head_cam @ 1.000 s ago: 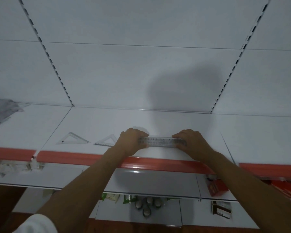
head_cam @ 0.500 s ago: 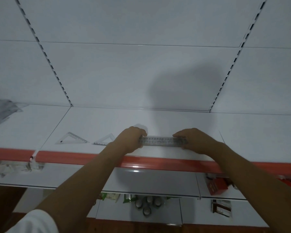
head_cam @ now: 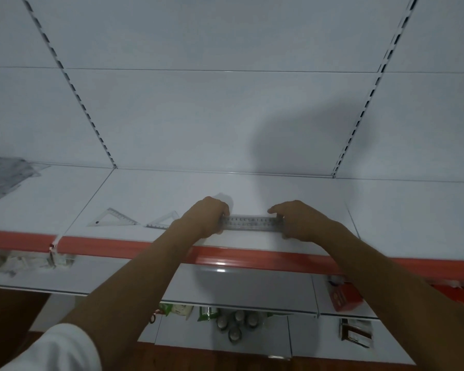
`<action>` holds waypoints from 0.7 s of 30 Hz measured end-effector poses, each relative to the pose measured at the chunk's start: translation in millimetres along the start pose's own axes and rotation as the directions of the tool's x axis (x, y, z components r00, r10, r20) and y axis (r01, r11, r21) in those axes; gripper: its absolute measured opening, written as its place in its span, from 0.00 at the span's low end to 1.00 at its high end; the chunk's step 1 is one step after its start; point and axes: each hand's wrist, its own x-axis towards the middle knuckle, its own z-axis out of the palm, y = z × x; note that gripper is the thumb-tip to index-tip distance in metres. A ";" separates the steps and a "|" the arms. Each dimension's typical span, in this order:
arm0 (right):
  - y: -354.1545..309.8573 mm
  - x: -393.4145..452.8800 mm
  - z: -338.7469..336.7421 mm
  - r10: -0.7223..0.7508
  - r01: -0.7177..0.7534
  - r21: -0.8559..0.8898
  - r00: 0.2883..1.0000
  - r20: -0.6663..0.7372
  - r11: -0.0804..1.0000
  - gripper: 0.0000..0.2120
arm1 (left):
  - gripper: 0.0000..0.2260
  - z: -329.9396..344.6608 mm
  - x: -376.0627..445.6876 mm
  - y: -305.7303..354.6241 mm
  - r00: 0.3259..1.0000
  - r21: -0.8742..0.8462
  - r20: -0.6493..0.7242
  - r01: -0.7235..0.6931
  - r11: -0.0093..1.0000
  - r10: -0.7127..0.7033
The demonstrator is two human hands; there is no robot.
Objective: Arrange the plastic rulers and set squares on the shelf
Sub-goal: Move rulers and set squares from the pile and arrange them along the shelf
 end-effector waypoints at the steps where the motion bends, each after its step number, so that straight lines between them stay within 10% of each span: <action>1: -1.2 0.3 1.5 0.002 -0.002 -0.008 1.000 -0.006 1.000 0.31 | 0.14 0.9 0.4 0.4 1.000 0.002 0.003 0.000 1.000 0.000; 18: 6.5 -7.7 -2.1 -0.038 0.036 0.057 0.998 0.046 0.998 0.33 | 0.27 -4.6 -20.1 10.5 0.989 0.138 -0.082 0.133 0.982 -0.122; 21: -9.6 -7.8 -10.1 -0.014 0.006 -0.164 0.999 -0.049 0.986 0.33 | 0.20 -9.7 -41.0 1.1 0.976 0.028 -0.155 0.157 0.987 -0.150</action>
